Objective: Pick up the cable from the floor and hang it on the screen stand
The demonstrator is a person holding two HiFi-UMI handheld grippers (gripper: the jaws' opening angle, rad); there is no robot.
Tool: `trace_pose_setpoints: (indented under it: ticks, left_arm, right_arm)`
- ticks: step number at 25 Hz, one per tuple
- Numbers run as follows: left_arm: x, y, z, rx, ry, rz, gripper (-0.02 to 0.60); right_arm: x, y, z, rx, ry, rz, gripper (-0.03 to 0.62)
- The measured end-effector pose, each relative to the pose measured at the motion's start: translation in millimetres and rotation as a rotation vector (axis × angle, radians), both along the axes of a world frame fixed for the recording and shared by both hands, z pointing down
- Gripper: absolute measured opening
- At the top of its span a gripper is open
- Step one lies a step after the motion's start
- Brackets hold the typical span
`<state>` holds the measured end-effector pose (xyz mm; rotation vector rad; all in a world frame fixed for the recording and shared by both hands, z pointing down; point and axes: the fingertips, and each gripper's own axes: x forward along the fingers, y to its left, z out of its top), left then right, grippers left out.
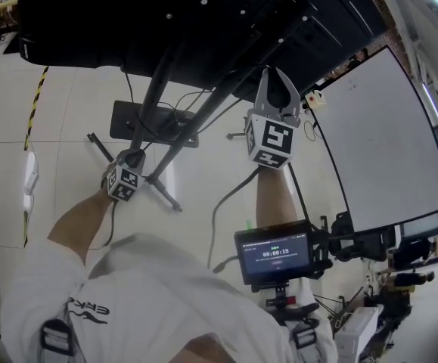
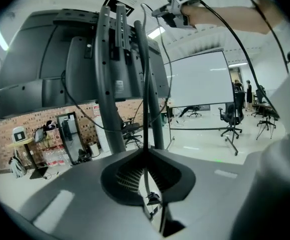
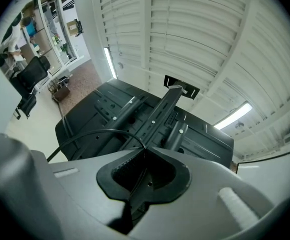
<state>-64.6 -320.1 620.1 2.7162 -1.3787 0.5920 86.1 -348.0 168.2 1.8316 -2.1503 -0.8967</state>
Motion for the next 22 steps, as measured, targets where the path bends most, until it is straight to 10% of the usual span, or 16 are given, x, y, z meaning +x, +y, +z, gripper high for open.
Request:
trace_pose_setpoints:
  ticks: [10, 22]
  left_arm:
    - [-105, -38, -79, 0.12, 0.128, -0.187, 0.018]
    - [-139, -66, -213, 0.237, 0.223, -0.152, 0.017]
  right_arm:
    - [93, -5, 40, -0.062, -0.105, 0.164, 0.032]
    - [160, -5, 98, -0.149, -0.254, 0.28, 0.029]
